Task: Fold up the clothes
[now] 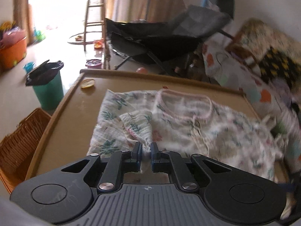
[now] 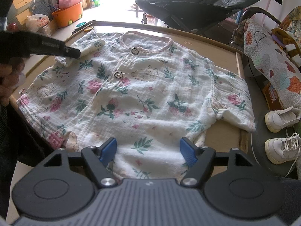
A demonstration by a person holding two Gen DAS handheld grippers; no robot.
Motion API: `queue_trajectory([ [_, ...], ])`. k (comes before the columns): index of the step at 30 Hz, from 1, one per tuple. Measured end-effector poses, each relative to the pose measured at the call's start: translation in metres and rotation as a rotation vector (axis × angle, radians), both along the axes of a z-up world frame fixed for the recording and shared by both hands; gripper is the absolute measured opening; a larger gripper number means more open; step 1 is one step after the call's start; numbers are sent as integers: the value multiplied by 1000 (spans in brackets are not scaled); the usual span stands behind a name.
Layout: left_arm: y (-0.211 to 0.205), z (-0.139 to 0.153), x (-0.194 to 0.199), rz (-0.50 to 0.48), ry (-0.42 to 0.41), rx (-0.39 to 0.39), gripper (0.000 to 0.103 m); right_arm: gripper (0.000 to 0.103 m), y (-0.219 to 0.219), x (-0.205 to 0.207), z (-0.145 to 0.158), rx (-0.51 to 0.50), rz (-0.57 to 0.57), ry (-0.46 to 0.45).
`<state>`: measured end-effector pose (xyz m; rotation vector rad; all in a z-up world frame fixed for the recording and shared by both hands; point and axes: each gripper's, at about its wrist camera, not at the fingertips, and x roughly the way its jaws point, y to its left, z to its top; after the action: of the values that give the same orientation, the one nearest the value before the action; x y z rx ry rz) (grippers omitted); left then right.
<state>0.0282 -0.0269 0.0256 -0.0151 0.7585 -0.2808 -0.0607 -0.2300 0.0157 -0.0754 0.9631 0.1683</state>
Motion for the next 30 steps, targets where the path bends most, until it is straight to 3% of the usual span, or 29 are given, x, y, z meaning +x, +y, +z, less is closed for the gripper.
queue_trajectory([
  [5, -8, -4, -3, -90, 8, 86, 11, 74, 0, 0, 0, 0, 0, 0],
  [12, -31, -6, -18, -278, -54, 297, 14, 75, -1, 0, 0, -1, 2, 0],
  [15, -38, -6, -22, -332, -71, 347, 16, 75, -1, 0, 0, 0, 1, 0],
  [23, -38, 5, -24, -342, -56, 343, 18, 75, -1, 1, 0, 0, 1, -1],
  [30, -27, 4, -26, -277, -18, 235, 19, 75, -1, 0, 1, 0, 2, 0],
])
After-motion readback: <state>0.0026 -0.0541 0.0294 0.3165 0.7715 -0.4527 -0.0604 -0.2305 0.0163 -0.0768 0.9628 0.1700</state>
